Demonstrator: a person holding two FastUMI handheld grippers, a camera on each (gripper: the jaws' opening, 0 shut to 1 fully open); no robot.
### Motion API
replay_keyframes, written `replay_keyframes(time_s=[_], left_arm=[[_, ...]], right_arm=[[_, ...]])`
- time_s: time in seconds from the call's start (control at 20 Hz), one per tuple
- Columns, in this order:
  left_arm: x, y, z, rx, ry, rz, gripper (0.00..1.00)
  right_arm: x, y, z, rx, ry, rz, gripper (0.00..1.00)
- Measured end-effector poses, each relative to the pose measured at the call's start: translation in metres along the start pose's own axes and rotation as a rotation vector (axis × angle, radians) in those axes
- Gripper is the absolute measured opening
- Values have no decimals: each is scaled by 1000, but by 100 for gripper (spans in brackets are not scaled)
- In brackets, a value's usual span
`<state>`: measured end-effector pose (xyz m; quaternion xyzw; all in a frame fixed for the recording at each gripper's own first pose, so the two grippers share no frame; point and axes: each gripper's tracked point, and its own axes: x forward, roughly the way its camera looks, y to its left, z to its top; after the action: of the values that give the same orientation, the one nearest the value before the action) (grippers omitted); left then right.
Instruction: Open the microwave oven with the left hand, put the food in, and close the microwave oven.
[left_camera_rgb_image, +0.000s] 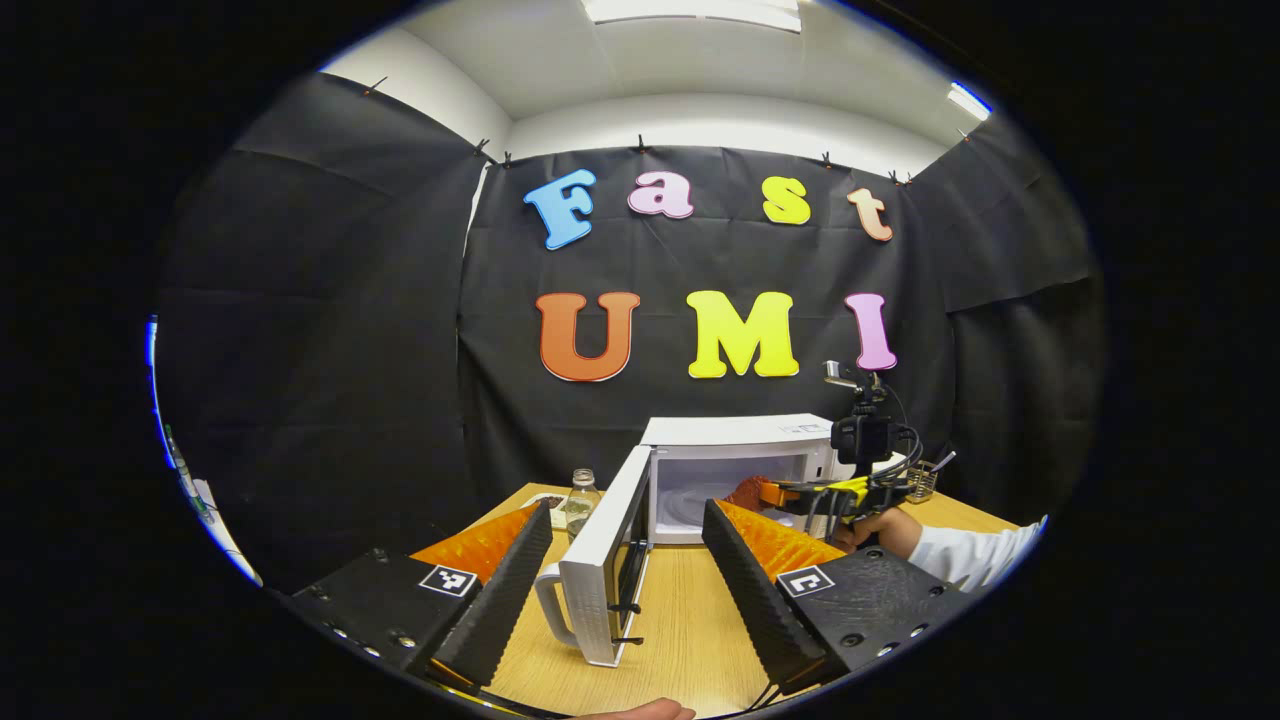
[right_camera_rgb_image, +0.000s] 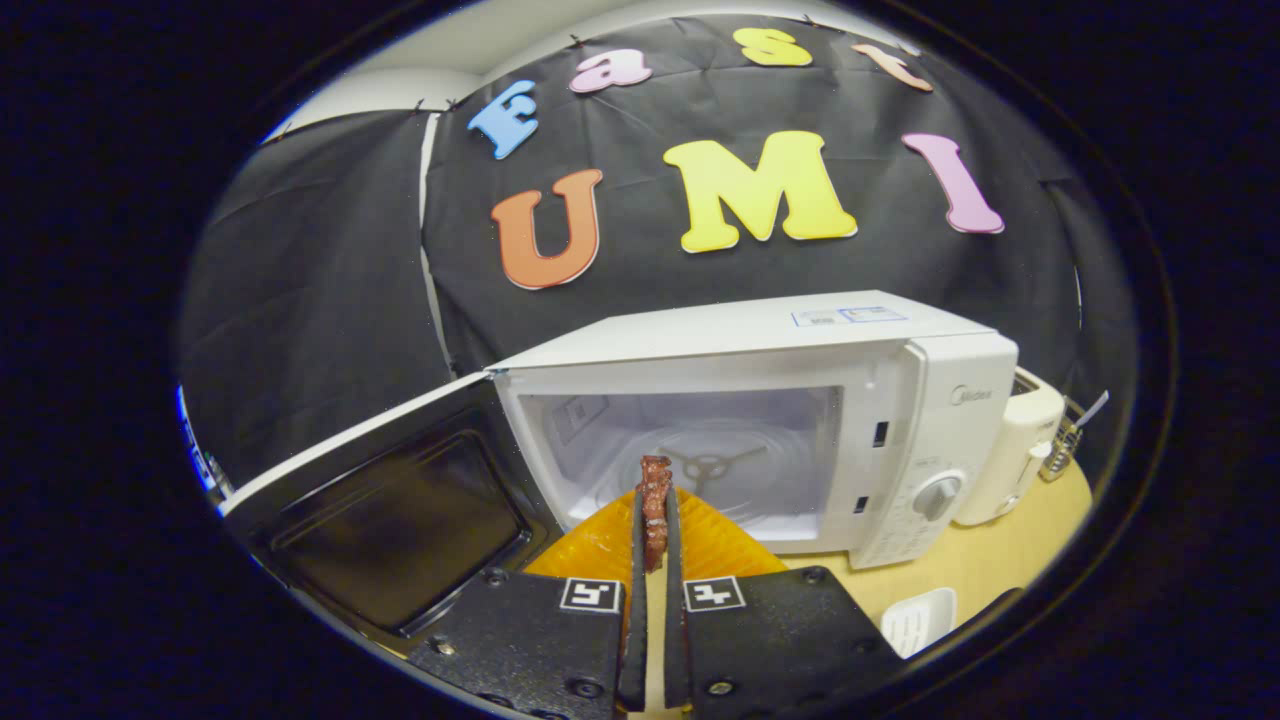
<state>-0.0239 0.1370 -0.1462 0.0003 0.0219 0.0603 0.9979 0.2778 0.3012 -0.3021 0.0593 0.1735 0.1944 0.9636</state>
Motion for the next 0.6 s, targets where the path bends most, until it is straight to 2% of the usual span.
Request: replay_keyframes(time_s=[0.35,0.4,0.45,0.6], left_arm=[[4,25,-6,30,4,52,93],[5,28,-6,28,1,57,93],[5,32,-6,22,-3,63,93],[14,40,-12,3,-3,75,93]], right_arm=[[94,-5,-6,133,-11,-113,10],[104,-10,-8,164,-4,-129,2],[112,-14,-12,199,4,-139,10],[126,-25,-12,288,-8,-149,11]])
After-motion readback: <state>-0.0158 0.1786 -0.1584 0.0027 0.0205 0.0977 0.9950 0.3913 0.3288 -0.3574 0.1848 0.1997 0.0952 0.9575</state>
